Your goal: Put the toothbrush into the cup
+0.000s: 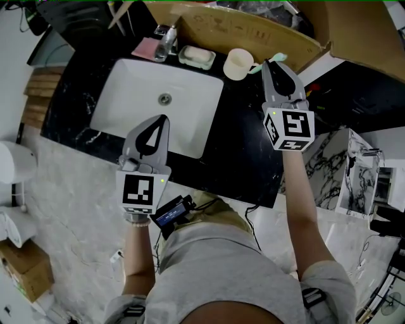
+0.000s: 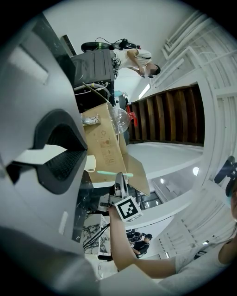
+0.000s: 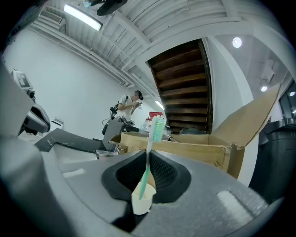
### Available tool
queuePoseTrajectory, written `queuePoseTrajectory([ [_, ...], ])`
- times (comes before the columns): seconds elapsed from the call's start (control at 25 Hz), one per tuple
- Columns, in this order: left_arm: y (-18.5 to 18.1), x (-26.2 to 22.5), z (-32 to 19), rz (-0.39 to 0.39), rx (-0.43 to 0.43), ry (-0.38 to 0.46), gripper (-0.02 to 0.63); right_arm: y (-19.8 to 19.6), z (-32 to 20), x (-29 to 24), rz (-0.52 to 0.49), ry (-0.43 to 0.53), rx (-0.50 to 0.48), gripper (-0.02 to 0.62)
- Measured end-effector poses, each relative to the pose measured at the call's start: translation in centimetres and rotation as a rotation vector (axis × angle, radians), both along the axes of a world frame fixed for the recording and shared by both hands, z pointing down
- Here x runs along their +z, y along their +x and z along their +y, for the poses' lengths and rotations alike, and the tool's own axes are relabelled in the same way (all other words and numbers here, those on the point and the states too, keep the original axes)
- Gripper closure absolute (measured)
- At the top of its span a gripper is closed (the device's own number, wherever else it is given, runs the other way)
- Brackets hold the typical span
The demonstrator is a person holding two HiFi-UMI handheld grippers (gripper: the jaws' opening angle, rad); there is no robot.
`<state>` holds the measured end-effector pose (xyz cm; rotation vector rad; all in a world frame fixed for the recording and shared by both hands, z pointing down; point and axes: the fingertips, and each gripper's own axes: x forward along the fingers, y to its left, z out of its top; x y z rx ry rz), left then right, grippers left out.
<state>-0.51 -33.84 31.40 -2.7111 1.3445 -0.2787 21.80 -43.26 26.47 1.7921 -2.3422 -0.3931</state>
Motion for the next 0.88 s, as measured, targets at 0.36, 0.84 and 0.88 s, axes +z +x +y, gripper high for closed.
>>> queuePoseTrajectory([
  [0.36,-0.1,0.4,-0.6,-0.012,-0.024,-0.009,0.595,0.1,-3.4,1.1,0.022,-0.004,0.001,0.568],
  [0.84,-0.6,1.2,-1.0,-0.016,-0.074,-0.044,0.595,-0.6,-6.7,5.1,0.117,-0.072,-0.015,0.568],
  [0.88,-0.6,1.2,-1.1,-0.015,-0.076,-0.043,0.595,-0.5,-6.9,5.5,0.125,-0.084,-0.011,0.568],
])
